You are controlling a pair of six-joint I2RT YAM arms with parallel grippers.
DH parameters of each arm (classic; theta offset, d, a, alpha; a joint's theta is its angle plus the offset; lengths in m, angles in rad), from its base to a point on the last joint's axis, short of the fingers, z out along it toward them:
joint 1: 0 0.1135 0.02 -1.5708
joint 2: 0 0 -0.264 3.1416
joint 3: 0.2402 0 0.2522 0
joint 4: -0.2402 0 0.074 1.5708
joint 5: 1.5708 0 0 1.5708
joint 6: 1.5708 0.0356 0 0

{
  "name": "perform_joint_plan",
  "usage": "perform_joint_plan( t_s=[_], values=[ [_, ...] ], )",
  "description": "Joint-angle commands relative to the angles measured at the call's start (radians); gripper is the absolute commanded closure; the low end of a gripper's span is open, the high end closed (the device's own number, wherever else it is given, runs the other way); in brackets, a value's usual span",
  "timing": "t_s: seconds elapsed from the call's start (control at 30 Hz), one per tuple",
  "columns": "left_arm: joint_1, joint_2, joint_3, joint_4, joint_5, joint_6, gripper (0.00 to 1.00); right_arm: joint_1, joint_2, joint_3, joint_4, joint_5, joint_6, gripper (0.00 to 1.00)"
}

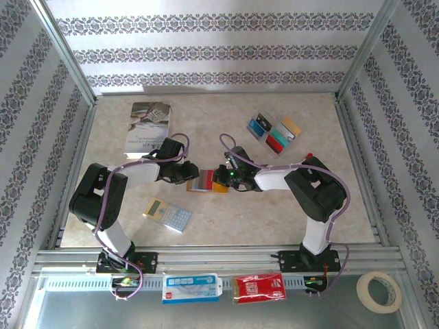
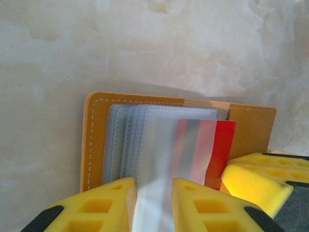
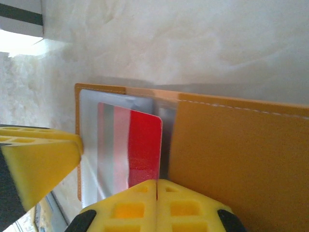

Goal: Take the credit cards out of the card holder

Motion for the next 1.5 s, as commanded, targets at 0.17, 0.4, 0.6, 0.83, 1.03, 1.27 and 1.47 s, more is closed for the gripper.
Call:
perform_joint_plan(
  t_s=[0.17, 0.4, 0.6, 0.83, 1.03, 1.27, 1.47],
  values=[
    [-0.012, -0.041, 0.021, -0.073, 0.019, 0.047, 0.73, -0.006, -0.011, -0.002, -0.018, 0.013, -0.014, 0.95],
    [-0.047, -0.096, 0.001, -0.040, -0.022, 0.042, 0.79, -0.009, -0.006, 0.000, -0.010, 0.004, 0.000, 0.94],
    [-0.064, -0.007, 0.053, -0.056, 0.025, 0.046, 0.81, -0.011, 0.000, -0.008, 0.009, 0.002, 0.009, 0.93],
    [-0.065, 0.075, 0.088, -0.168, -0.046, 0.116, 0.82, -0.020, 0.026, -0.016, 0.022, -0.030, 0.034, 0.84],
    [-0.060, 0.095, 0.041, -0.158, -0.061, 0.107, 0.82, -0.015, 0.056, 0.001, 0.023, -0.057, 0.038, 0.78],
    [-0.042, 0.090, -0.031, -0.112, -0.069, 0.094, 0.83, -0.009, 0.082, 0.030, -0.003, -0.050, 0.051, 0.74],
    [-0.038, 0.092, -0.044, -0.105, -0.075, 0.085, 0.83, 0.009, 0.057, 0.071, -0.189, 0.093, 0.035, 0.72]
  ],
)
